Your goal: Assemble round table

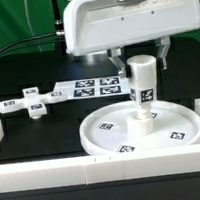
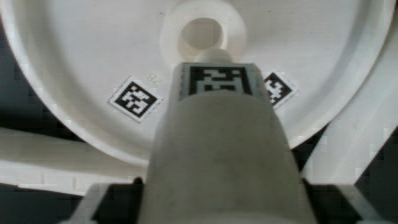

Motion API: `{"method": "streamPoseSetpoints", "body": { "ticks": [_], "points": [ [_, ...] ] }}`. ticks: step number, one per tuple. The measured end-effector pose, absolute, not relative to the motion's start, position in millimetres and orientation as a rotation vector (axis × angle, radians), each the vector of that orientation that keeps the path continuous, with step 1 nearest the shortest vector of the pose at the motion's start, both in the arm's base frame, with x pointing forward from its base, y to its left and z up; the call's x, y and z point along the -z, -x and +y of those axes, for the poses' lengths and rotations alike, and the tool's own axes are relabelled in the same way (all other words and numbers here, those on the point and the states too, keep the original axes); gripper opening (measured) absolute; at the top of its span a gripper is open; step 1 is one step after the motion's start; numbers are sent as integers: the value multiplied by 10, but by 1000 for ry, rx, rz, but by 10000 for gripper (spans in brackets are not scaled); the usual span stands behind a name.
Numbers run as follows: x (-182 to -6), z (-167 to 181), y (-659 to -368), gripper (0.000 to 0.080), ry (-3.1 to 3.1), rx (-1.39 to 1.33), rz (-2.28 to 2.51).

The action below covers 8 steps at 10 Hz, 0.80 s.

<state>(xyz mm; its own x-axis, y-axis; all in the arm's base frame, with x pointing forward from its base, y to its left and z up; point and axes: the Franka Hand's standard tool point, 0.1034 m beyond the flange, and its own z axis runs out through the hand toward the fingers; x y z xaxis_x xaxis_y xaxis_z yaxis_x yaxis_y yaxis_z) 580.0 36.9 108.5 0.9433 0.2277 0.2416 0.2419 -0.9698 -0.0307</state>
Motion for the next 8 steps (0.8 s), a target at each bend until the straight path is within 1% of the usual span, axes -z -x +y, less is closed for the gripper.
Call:
{"method": "streamPoseSetpoints", "body": {
  "ticks": [4,8],
  "points": [
    [-1041,392,-5773,409,3039,366,-512],
    [-1032,356,-5762,409,3040,357,-515]
  ]
}}
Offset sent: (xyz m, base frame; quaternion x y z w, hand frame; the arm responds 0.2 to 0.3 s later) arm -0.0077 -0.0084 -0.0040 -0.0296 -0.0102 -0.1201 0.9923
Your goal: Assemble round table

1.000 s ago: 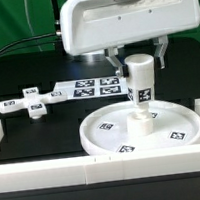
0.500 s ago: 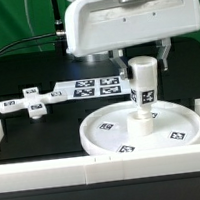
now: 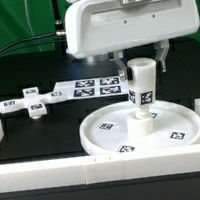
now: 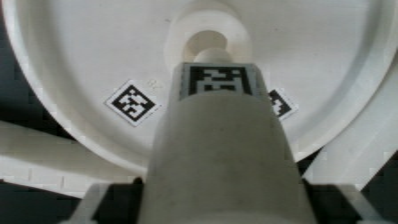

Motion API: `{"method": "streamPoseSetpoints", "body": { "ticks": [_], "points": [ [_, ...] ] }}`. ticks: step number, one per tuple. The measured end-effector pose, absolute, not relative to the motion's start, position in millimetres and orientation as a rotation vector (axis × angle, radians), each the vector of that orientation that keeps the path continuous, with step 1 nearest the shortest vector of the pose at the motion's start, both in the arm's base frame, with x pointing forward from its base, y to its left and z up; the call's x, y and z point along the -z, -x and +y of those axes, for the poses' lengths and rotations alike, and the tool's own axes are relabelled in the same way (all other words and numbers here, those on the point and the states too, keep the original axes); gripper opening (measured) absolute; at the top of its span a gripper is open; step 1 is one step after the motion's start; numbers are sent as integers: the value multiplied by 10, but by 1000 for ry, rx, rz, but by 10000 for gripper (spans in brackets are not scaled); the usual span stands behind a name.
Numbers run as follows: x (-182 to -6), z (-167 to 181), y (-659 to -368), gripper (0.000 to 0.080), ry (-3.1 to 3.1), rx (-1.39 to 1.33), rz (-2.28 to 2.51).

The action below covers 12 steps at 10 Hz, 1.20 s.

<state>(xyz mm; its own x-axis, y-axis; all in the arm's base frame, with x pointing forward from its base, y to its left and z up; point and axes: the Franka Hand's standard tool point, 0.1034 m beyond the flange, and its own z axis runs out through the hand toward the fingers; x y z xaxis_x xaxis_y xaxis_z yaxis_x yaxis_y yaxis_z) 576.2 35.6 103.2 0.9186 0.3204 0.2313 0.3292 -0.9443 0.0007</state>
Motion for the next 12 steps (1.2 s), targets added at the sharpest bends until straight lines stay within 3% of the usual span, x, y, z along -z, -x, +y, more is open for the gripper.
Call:
{"method": "streamPoseSetpoints", "body": {
  "ticks": [12],
  "points": [
    [-833,335,-5624,409,3043,321,-497]
  ]
}}
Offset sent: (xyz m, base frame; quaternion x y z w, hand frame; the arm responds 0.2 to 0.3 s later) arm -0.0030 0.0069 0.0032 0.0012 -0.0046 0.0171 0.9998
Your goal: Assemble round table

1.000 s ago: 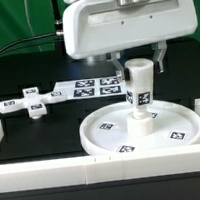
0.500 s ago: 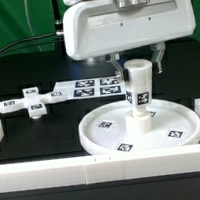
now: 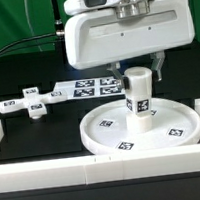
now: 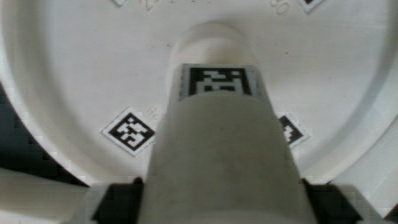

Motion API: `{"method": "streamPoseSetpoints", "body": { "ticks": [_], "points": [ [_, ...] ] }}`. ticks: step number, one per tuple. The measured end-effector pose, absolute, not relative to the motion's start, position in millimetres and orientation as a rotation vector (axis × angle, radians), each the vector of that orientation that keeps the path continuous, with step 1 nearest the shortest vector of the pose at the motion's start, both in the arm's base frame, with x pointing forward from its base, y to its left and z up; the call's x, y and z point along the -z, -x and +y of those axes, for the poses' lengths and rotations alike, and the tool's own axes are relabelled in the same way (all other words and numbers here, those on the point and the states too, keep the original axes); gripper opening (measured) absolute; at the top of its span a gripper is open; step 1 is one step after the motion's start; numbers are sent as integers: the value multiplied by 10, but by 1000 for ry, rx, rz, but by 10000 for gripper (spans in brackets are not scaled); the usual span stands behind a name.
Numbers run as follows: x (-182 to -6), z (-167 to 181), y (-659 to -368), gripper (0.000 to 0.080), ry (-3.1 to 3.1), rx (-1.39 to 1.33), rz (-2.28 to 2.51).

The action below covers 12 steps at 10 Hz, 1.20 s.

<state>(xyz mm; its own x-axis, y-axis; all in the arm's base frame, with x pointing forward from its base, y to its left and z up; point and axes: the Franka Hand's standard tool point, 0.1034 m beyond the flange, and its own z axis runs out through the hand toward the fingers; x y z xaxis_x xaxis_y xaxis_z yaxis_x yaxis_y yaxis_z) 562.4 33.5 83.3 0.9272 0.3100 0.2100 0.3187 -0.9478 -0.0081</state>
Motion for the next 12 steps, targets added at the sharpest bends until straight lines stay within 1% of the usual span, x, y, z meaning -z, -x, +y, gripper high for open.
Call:
{"method": "streamPoseSetpoints", "body": {
  "ticks": [3,4,5,6,7,10,12],
  "points": [
    [-834,331,-5628,419,3043,325,-497],
    [-833,331,-5628,579,3043,325,-497],
    [-834,332,-5629,579,3043,324,-499],
    [-834,327,-5625,637,3043,325,-502],
    [-835,316,-5614,646,3044,323,-502],
    [-993,323,-5650,649,3043,350,-507],
    [-960,323,-5637,649,3043,341,-506]
  ]
}}
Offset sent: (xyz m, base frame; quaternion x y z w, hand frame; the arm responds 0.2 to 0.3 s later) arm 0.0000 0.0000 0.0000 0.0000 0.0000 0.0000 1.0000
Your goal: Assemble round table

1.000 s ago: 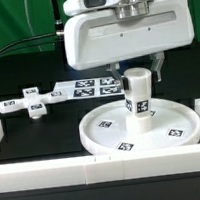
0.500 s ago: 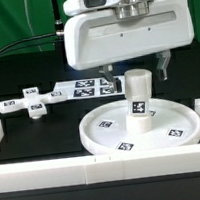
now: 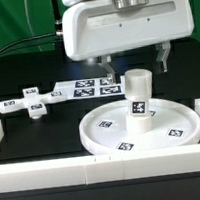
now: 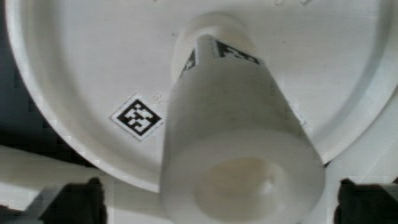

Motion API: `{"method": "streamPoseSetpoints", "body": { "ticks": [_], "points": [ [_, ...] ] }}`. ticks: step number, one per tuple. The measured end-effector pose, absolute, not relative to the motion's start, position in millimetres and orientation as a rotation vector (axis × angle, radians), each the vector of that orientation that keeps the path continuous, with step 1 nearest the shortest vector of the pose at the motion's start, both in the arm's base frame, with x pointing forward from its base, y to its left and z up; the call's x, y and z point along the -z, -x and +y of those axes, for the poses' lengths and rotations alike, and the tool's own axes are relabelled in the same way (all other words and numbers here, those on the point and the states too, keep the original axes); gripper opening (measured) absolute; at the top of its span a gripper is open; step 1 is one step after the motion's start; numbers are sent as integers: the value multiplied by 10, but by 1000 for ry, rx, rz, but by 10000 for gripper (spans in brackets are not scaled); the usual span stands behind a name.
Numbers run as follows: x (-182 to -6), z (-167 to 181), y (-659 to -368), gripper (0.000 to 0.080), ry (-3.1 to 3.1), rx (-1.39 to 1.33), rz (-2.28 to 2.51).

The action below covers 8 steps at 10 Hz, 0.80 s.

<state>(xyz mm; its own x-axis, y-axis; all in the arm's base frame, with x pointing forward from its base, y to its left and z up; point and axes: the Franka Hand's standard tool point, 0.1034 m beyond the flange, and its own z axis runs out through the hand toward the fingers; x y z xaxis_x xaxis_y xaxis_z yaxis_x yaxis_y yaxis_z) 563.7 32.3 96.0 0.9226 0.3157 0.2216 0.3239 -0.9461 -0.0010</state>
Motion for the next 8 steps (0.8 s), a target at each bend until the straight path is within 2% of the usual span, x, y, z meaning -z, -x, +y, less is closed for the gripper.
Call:
{"method": "streamPoseSetpoints", "body": {
  "ticks": [3,5,8],
  "points": [
    [-931,356,-5604,649,3039,298,-527],
    [-911,382,-5551,649,3029,152,-587],
    [-895,308,-5555,649,3020,128,-590]
  ]
}}
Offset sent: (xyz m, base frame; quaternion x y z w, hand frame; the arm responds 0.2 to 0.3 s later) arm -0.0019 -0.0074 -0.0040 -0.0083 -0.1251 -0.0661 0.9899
